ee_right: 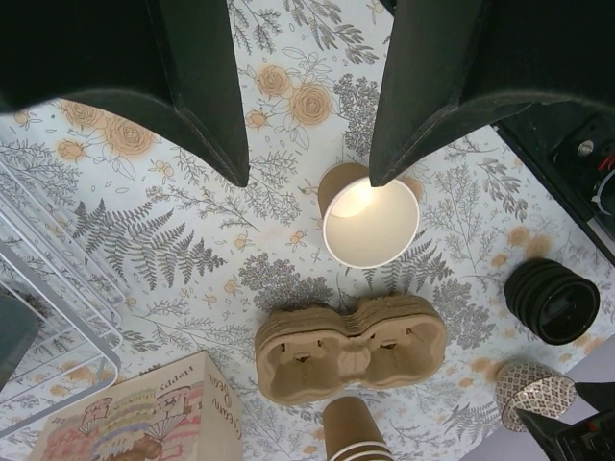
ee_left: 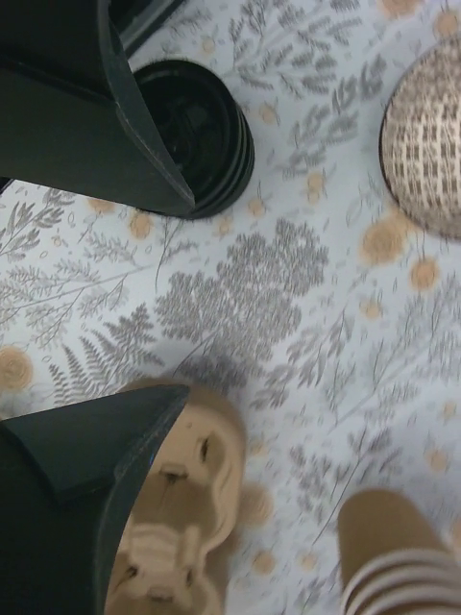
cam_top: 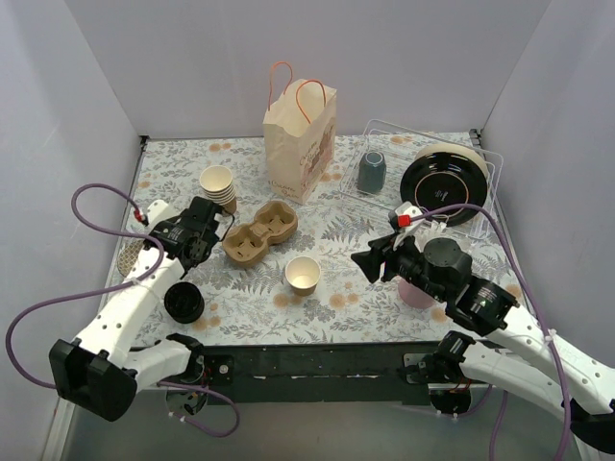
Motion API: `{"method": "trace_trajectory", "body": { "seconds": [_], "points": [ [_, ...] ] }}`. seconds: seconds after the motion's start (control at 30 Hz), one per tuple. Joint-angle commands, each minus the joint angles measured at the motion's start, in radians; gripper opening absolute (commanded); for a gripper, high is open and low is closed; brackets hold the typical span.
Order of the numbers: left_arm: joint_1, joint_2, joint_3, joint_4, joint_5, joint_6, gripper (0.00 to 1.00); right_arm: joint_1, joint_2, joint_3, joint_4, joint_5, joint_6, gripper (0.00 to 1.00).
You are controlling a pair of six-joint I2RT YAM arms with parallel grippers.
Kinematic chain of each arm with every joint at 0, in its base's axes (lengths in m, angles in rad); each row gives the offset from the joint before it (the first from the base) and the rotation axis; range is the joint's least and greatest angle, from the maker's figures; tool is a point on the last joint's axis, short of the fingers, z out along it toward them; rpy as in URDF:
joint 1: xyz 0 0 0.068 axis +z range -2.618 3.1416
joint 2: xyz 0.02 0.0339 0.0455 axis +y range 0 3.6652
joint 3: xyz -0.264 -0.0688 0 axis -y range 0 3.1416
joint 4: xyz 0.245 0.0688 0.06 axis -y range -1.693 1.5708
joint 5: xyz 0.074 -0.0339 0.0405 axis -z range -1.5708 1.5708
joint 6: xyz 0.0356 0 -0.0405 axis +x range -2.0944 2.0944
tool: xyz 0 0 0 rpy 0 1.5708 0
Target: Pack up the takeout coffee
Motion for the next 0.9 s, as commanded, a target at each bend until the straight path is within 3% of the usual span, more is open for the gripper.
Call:
{"method": "trace_trajectory", "body": {
  "seconds": [0.0,0.2,0.4,0.87],
  "points": [
    [0.145,-0.016,-0.043,-0.091,0.018,-0.086,0.72,0.000,-0.029,-0.022,0.066,-0.016,-0.004,0.62],
    [0.171,0.055,-0.096,-0.146,0.083,-0.246,0.68,0.001,-0.048,-0.030,0.070,-0.018,-0.026,0.62],
    [0.173,0.076,-0.153,-0.050,0.164,-0.241,0.61,0.000,-0.062,-0.031,0.072,-0.030,-0.024,0.63],
    [0.173,0.112,-0.193,-0.056,0.112,-0.296,0.44,0.001,-0.073,-0.027,0.070,-0.025,-0.031,0.63]
  ]
}}
